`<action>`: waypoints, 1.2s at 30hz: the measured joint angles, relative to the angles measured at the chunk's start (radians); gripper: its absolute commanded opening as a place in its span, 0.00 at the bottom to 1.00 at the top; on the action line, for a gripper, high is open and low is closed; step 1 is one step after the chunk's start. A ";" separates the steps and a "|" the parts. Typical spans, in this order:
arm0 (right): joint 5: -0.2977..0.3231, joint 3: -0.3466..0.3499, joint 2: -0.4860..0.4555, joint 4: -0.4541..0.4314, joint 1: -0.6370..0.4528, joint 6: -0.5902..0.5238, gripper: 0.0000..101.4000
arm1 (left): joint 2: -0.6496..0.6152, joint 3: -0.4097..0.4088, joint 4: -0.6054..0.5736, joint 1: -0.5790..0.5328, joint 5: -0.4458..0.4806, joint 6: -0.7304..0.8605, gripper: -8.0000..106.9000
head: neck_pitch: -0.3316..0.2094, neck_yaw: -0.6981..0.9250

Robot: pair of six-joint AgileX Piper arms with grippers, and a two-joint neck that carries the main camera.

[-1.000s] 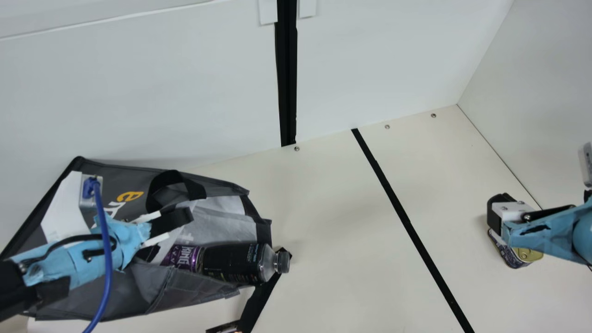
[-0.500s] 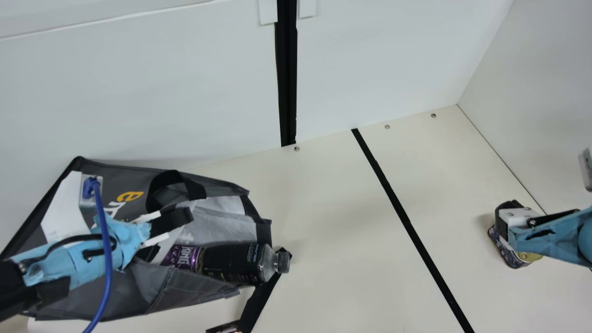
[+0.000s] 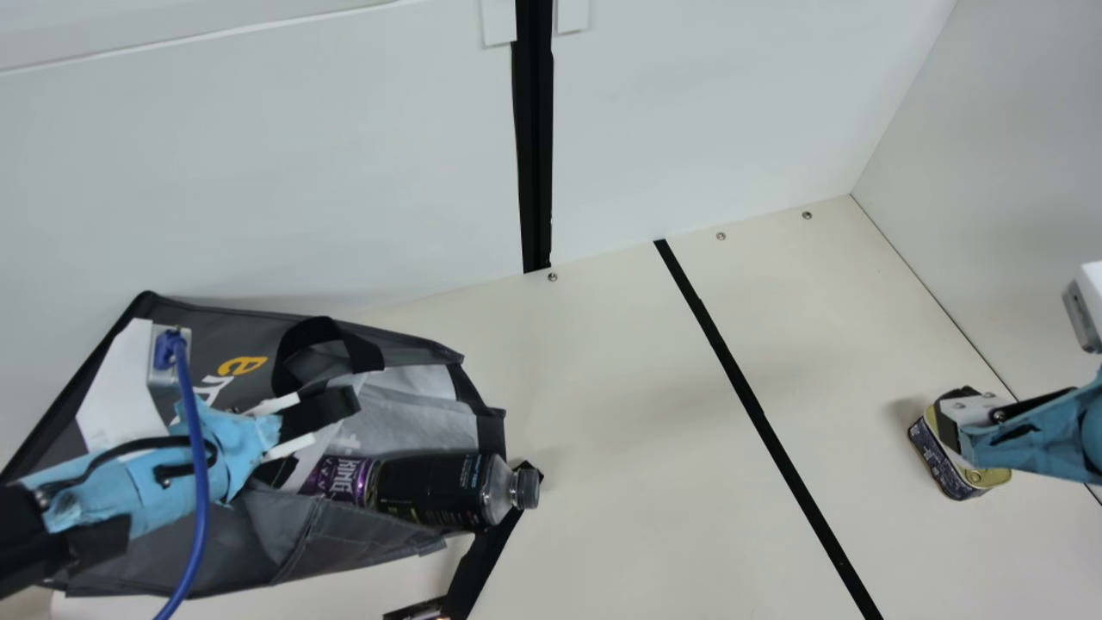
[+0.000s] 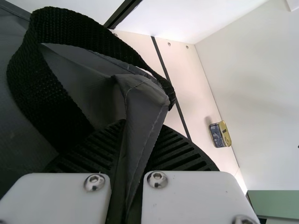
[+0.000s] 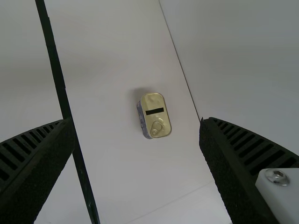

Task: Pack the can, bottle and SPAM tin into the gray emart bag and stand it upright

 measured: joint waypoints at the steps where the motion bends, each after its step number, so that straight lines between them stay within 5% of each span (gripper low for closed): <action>1: 0.000 0.000 0.007 0.009 -0.014 -0.020 0.94 | 0.000 0.000 0.000 0.000 0.000 0.000 0.00 | 0.000 0.002; 20: -0.001 -0.014 0.146 0.155 -0.226 -0.328 0.94 | 0.000 0.000 0.000 0.000 0.000 0.000 0.00 | 0.000 0.000; 36: -0.001 -0.002 0.246 0.205 -0.333 -0.485 0.94 | 0.000 0.000 0.000 0.000 0.000 0.000 0.00 | 0.000 0.000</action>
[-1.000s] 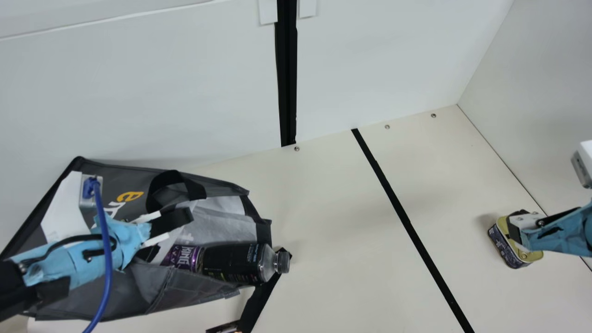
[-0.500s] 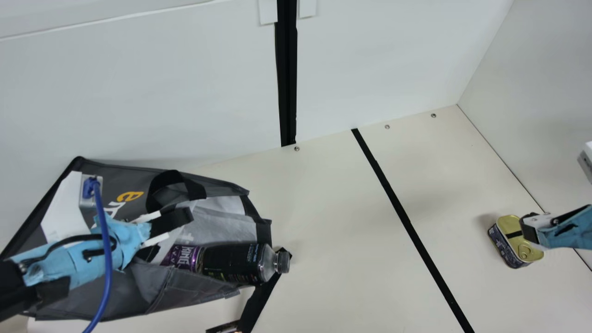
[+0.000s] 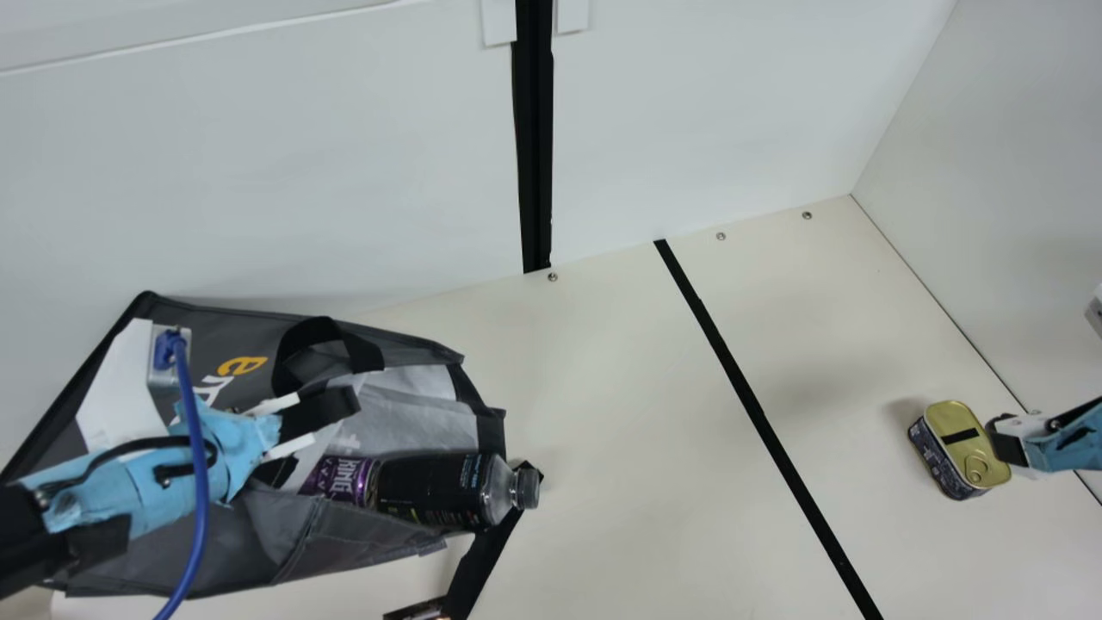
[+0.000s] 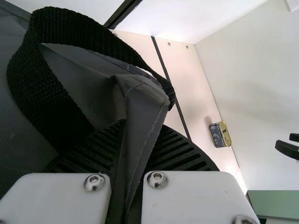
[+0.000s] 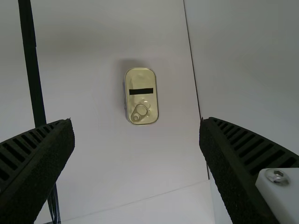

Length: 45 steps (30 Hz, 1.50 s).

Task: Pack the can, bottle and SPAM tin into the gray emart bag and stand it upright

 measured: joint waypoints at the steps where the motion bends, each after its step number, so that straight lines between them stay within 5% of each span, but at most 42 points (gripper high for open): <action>1: 0.000 0.001 0.004 0.000 -0.005 -0.005 0.94 | 0.000 0.000 0.000 0.000 0.000 0.000 0.00 | 0.000 0.002; 25: -0.001 0.011 0.156 0.013 -0.063 -0.087 0.94 | 0.000 0.000 0.000 0.000 0.000 0.000 0.00 | 0.000 0.002; 45: -0.043 -0.003 0.302 -0.034 0.001 -0.034 0.94 | 0.000 0.000 0.000 0.000 0.000 0.000 0.00 | 0.000 0.002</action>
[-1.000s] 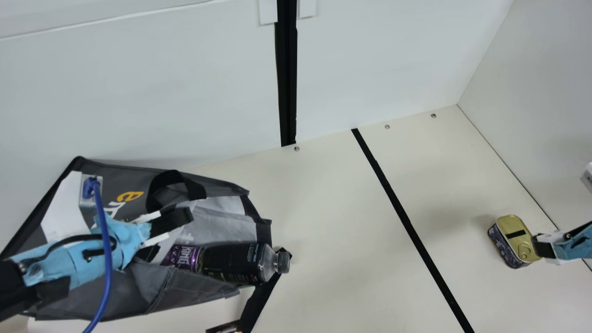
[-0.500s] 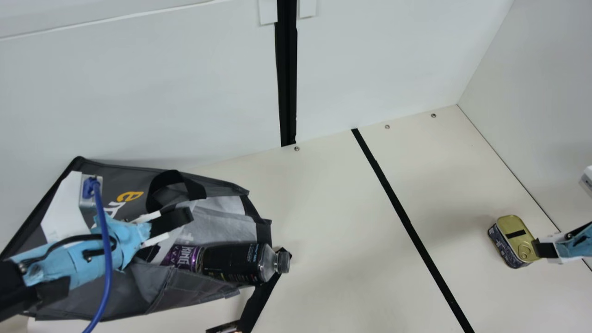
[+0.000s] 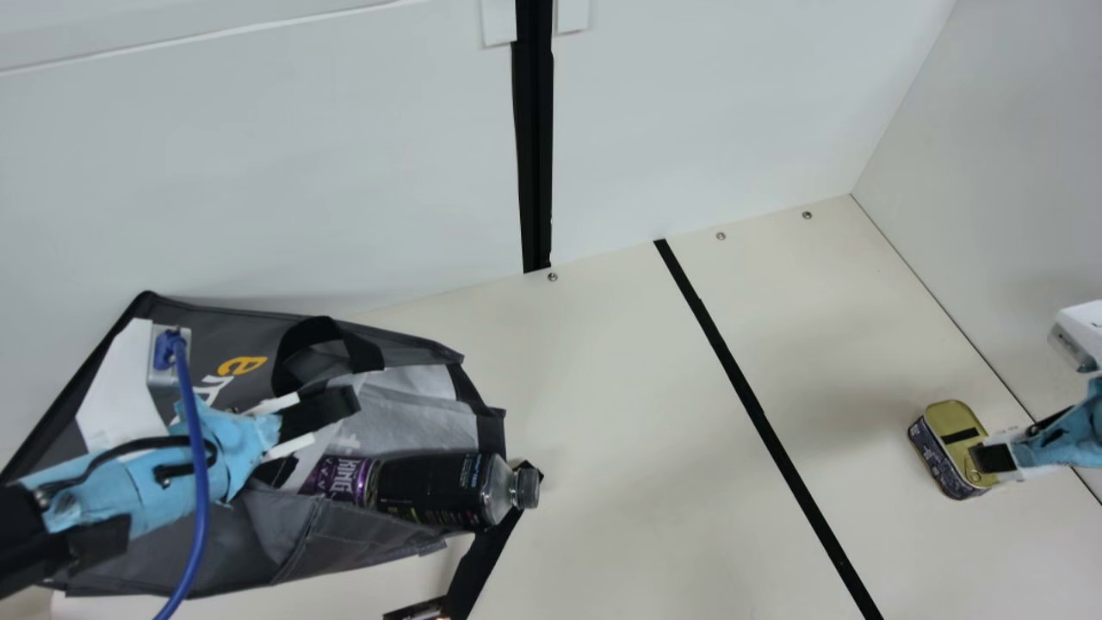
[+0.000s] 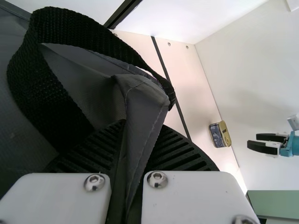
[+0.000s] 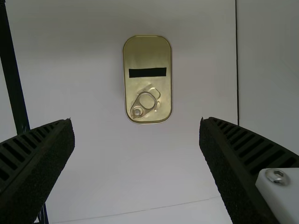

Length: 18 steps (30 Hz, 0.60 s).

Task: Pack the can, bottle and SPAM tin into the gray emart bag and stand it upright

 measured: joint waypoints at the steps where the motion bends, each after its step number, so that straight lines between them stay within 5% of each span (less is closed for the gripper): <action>1: -0.006 0.004 0.006 -0.004 0.006 0.004 0.94 | 0.000 0.000 0.000 0.000 0.000 0.000 0.00 | 0.000 -0.002; 18: -0.117 0.058 0.104 -0.047 0.061 0.029 0.94 | 0.000 0.000 0.000 0.000 0.000 0.000 0.00 | 0.000 -0.002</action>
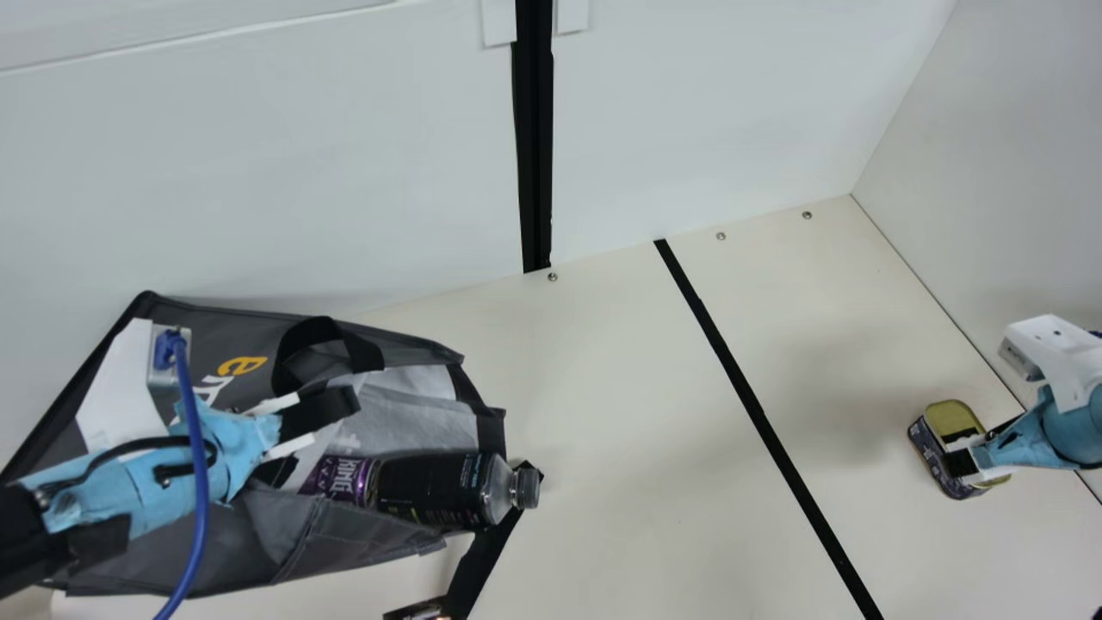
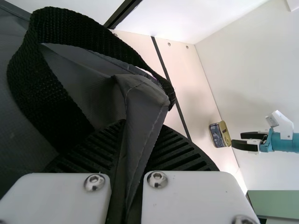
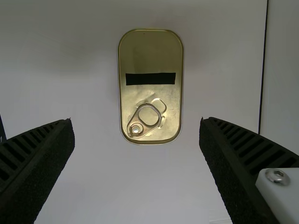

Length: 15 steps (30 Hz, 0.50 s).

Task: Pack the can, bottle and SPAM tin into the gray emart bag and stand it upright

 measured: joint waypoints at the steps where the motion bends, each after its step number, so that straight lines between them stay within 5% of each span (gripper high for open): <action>1: -0.005 0.001 0.007 -0.002 0.001 0.000 0.94 | 0.000 0.000 0.000 0.000 0.000 0.000 0.00 | 0.000 0.000; 15: -0.102 0.033 0.101 -0.021 0.028 0.004 0.94 | 0.000 0.000 0.000 0.000 0.000 0.000 0.00 | 0.002 0.002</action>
